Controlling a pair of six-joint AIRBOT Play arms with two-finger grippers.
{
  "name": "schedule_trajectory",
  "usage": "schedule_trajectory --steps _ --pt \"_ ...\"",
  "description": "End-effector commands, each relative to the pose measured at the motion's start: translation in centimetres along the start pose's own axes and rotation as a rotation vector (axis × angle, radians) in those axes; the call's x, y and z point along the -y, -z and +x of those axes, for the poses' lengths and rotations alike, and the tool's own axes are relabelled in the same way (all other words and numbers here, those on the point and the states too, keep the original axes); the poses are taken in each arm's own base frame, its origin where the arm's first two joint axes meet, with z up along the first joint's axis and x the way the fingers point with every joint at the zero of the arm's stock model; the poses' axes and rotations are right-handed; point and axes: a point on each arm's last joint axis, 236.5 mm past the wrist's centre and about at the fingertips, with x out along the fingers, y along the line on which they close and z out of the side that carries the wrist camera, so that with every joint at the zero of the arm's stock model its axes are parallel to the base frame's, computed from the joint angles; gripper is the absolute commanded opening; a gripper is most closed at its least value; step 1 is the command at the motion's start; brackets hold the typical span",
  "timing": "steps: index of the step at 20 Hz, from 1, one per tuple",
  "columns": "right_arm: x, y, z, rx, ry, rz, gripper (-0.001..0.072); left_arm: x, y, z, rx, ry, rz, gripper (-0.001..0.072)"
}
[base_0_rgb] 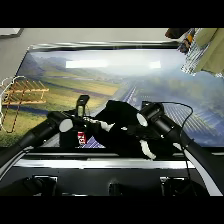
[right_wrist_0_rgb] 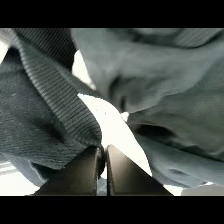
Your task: Fold the clothes and pants, and hang the long-sleeved shirts on hangers.
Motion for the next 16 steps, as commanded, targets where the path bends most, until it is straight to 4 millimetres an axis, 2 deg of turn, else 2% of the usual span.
schedule_trajectory --steps 1,5,7,14,16 --pt "1.0 -0.5 -0.9 0.023 0.002 0.017 0.0050 3.8 -0.6 2.1 0.068 0.063 0.114 0.0644" --pt "0.8 -0.3 -1.1 0.018 -0.010 0.019 0.0050 5.5 0.8 4.2 0.038 0.072 0.161 0.0644" --pt "0.8 -0.3 -1.1 0.018 -0.010 0.020 0.0050 6.0 1.1 4.4 0.033 0.075 0.207 0.0644" --pt "0.8 -0.3 -1.1 0.018 -0.010 0.020 0.0050 4.8 1.7 5.7 0.005 0.028 0.248 0.0642" --pt "0.8 -0.3 -1.1 0.018 -0.010 0.020 0.0050 4.4 1.0 4.8 0.016 0.009 0.235 0.0643"
